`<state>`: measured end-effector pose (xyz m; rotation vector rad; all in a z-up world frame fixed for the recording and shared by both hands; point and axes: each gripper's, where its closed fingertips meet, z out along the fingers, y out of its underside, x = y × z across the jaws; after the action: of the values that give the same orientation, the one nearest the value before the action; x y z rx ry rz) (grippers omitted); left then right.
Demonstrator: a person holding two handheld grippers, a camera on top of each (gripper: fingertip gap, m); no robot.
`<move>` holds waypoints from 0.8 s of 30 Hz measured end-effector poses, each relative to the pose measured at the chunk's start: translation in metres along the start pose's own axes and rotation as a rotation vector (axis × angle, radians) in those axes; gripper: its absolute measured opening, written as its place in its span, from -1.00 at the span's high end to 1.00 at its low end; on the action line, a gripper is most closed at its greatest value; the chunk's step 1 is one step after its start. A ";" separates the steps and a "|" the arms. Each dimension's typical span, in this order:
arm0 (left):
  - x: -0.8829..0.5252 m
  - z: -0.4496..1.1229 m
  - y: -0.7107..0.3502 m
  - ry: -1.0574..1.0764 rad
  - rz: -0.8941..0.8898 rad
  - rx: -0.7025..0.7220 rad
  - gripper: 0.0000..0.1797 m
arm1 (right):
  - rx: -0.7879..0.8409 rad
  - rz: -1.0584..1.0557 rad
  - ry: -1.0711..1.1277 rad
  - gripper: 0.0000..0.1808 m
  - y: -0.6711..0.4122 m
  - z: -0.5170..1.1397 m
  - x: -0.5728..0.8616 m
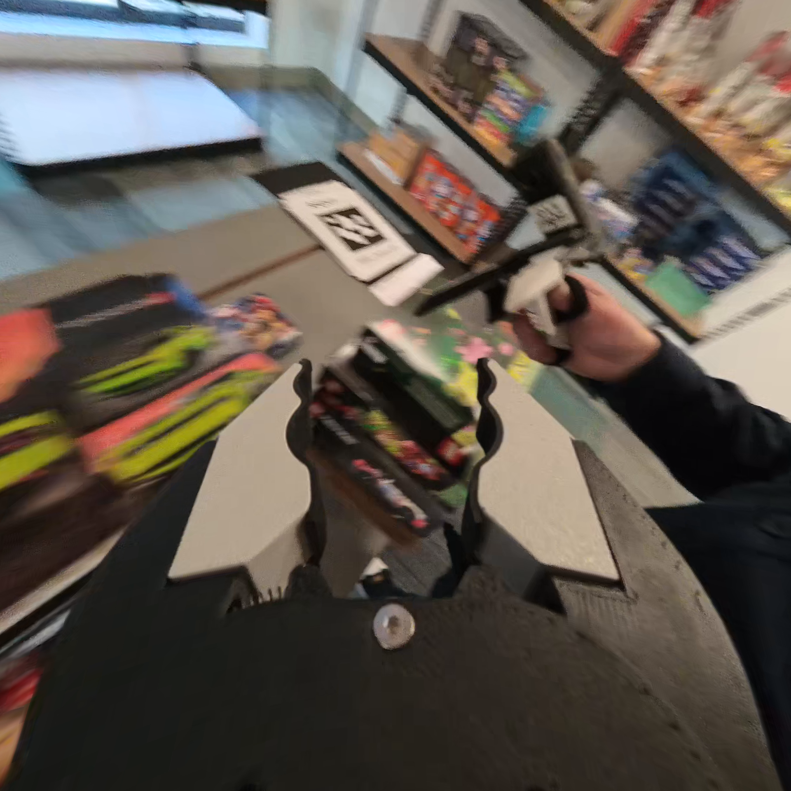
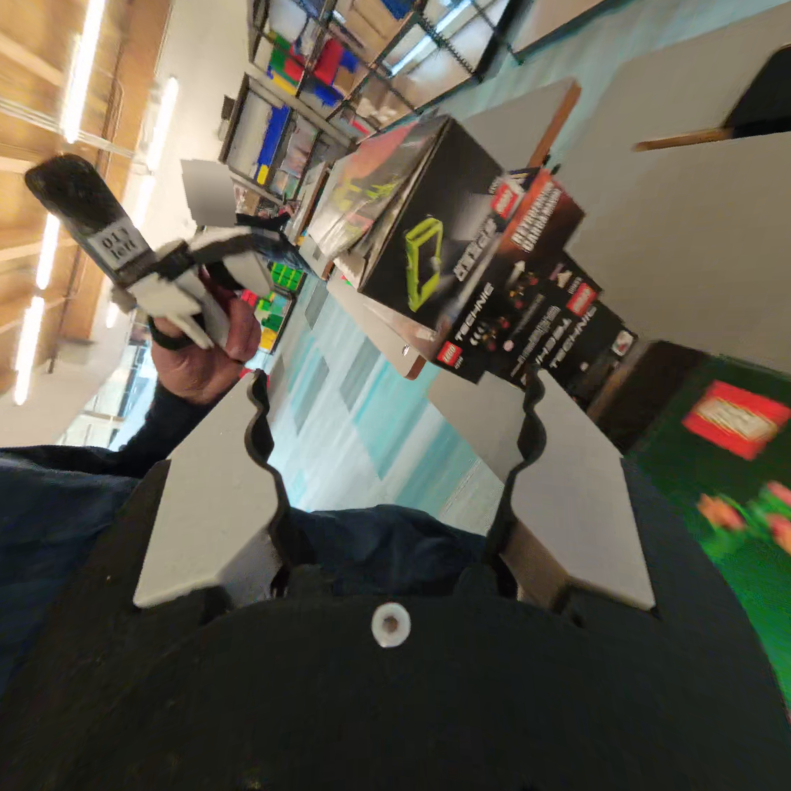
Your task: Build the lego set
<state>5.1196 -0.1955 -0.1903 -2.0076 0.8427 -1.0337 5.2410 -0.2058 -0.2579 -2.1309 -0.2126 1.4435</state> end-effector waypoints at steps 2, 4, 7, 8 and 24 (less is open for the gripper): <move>-0.055 -0.037 -0.009 -0.166 -0.025 0.037 0.06 | -0.040 -0.023 -0.010 -0.34 0.000 0.039 -0.005; -0.115 -0.072 -0.005 -0.326 -0.075 0.039 -0.01 | -0.035 0.020 -0.091 -0.38 -0.004 0.075 -0.015; -0.197 -0.114 0.025 -0.521 -0.166 -0.012 -0.10 | -0.002 0.078 -0.132 -0.41 -0.012 0.118 -0.014; -0.219 -0.124 0.038 -0.564 -0.207 -0.029 -0.14 | -0.010 0.101 -0.125 -0.43 -0.011 0.131 -0.010; -0.236 -0.103 0.068 -0.246 -0.454 0.136 -0.05 | -0.066 0.138 0.010 -0.07 0.002 0.180 0.011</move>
<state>4.9064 -0.0741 -0.2948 -2.2004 0.1821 -1.0219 5.0842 -0.1396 -0.3163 -2.2437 -0.1122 1.5222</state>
